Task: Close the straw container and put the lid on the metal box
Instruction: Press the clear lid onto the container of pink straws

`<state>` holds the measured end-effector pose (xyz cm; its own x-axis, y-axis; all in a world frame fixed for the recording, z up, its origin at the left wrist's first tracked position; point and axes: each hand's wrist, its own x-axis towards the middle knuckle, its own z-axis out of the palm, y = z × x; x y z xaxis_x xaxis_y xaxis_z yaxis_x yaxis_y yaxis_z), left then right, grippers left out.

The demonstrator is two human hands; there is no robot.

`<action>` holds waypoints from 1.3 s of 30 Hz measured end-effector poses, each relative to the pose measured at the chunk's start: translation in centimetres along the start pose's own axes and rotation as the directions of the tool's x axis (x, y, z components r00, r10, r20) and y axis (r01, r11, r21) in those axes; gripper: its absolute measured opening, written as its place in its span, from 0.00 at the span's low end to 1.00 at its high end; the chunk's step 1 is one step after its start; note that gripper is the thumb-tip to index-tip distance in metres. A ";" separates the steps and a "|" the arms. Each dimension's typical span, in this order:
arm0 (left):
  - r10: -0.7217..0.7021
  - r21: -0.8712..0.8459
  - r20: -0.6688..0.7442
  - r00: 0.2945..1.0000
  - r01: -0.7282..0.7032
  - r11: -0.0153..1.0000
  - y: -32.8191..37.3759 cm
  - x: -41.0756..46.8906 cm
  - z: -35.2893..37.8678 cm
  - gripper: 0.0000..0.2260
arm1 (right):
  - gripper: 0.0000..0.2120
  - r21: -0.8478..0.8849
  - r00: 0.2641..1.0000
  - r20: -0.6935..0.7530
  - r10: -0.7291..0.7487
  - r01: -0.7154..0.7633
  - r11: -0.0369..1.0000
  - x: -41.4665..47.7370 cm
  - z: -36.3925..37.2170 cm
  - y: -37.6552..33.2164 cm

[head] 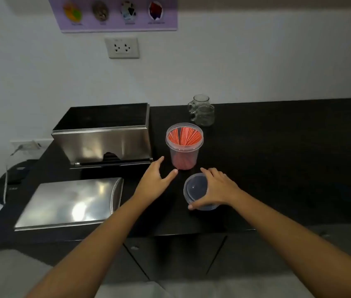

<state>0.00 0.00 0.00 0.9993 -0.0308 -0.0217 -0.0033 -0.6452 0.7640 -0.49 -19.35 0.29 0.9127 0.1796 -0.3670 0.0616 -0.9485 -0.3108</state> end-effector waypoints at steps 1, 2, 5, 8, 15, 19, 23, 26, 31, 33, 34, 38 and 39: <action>-0.013 -0.020 -0.002 1.000 0.013 1.000 0.1 0.2 0.1 0.33 | 0.61 -0.005 1.000 0.015 0.021 -0.021 1.000 0.1 0.1 -0.2; -0.017 -0.041 -0.006 1.000 0.016 0.999 0.0 0.5 0.1 0.34 | 0.62 -0.005 1.000 0.012 0.024 -0.024 1.000 0.2 0.2 -0.3; -0.028 -0.086 0.013 1.000 0.029 0.996 -0.1 1.1 0.7 0.37 | 0.60 0.002 0.999 -0.006 0.038 -0.038 0.999 0.8 0.9 -0.1; -0.043 -0.134 0.033 0.999 0.047 0.990 -0.2 2.4 1.1 0.39 | 0.57 0.039 0.995 -0.040 0.094 -0.092 0.995 0.9 0.4 0.5; 0.002 -0.311 0.070 0.998 0.020 0.950 0.6 5.0 1.2 0.40 | 0.56 0.346 0.944 -0.084 0.320 -0.274 0.897 -0.9 -3.0 4.3; 0.056 -0.338 0.115 0.992 -0.014 0.941 0.8 6.1 0.9 0.39 | 0.60 0.464 0.923 -0.158 0.352 -0.245 0.851 -1.3 -5.5 4.6; 0.079 -0.356 0.128 0.989 -0.029 0.934 0.2 6.9 1.2 0.39 | 0.64 0.486 0.908 -0.276 0.315 -0.151 0.861 -0.7 -8.3 2.7; 0.106 -0.384 0.135 0.985 -0.047 0.922 -0.1 7.7 1.4 0.38 | 0.62 0.431 0.911 -0.337 0.238 -0.076 0.899 0.5 -10.2 0.7; 0.084 -0.419 0.137 0.987 -0.019 0.908 -0.5 8.4 1.8 0.38 | 0.57 0.345 0.948 -0.304 0.091 0.021 0.938 3.2 -12.3 -2.5; 0.088 -0.416 0.115 0.989 -0.033 0.909 -0.7 8.5 1.9 0.37 | 0.58 0.333 0.960 -0.276 0.038 0.058 0.941 4.3 -12.6 -3.4; 0.090 -0.412 0.108 0.990 -0.038 0.910 -0.7 8.5 1.9 0.37 | 0.58 0.343 0.964 -0.263 0.022 0.073 0.937 4.9 -12.7 -3.8; 0.108 -0.407 0.147 0.983 -0.040 0.912 -0.8 8.6 1.4 0.40 | 0.55 0.185 0.971 -0.226 -0.077 0.121 0.975 6.9 -12.4 -4.3; 0.127 -0.409 0.161 0.979 -0.051 0.911 -0.7 8.6 1.3 0.40 | 0.54 0.108 0.971 -0.215 -0.109 0.134 0.985 7.4 -12.3 -4.4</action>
<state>8.55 -0.78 -1.53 0.9717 -0.2346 -0.0282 -0.0382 -0.2738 0.9610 10.93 -17.11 9.73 0.9659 0.2212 -0.1344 0.1394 -0.8822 -0.4498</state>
